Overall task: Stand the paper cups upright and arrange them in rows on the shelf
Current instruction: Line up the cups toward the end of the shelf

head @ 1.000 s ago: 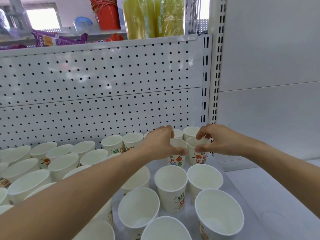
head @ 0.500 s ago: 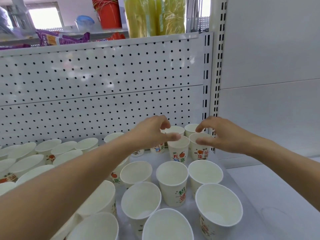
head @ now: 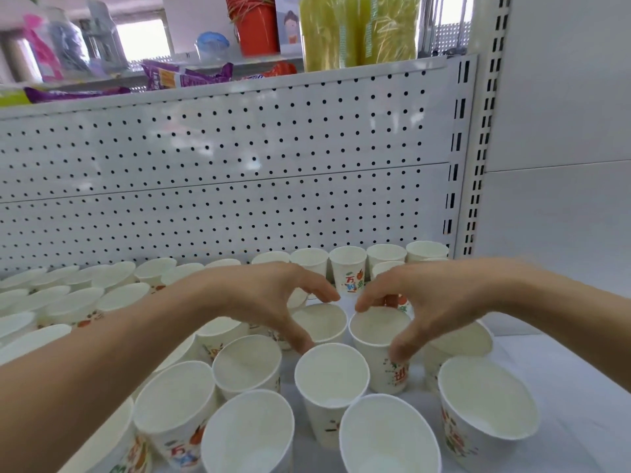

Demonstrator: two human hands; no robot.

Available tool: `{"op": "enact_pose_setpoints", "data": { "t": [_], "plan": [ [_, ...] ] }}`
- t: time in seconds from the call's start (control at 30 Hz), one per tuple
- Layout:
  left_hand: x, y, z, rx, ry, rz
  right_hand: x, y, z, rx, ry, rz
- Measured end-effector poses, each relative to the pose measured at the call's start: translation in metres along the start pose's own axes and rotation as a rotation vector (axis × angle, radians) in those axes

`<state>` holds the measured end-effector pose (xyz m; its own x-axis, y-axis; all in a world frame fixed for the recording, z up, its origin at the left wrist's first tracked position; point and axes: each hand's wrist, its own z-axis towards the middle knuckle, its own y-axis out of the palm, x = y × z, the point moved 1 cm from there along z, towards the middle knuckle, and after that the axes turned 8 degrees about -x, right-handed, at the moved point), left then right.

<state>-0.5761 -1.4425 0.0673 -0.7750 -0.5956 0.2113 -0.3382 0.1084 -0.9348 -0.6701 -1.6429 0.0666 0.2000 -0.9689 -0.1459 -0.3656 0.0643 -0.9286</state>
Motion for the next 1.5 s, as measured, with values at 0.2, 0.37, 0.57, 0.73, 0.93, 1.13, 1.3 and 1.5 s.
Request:
{"op": "enact_pose_setpoints", "data": {
  "t": [0.2, 0.37, 0.57, 0.73, 0.93, 1.13, 1.3, 1.5],
  "plan": [
    [-0.004, 0.000, 0.017, 0.057, -0.043, 0.017, 0.004, -0.005, 0.021, 0.176, 0.045, -0.030],
    [-0.019, -0.007, 0.028, 0.181, -0.166, 0.011, 0.006, -0.009, 0.042, 0.328, 0.081, -0.071],
    [-0.032, -0.007, 0.039, 0.198, -0.257, 0.029, 0.007, 0.002, 0.065, 0.446, 0.091, -0.159],
    [-0.035, -0.001, 0.045, 0.219, -0.268, 0.076, 0.012, 0.009, 0.070, 0.432, 0.093, -0.257],
    [-0.041, -0.004, 0.039, 0.150, -0.170, -0.003, 0.015, 0.007, 0.069, 0.493, 0.001, -0.245],
    [-0.041, -0.002, 0.051, 0.210, -0.181, -0.043, 0.014, 0.009, 0.079, 0.557, 0.001, -0.288],
    [-0.041, -0.002, 0.054, 0.233, -0.200, -0.041, 0.017, 0.010, 0.086, 0.571, 0.007, -0.295],
    [-0.042, -0.001, 0.050, 0.252, -0.205, -0.056, 0.020, 0.010, 0.080, 0.574, -0.003, -0.210]
  ]
}}
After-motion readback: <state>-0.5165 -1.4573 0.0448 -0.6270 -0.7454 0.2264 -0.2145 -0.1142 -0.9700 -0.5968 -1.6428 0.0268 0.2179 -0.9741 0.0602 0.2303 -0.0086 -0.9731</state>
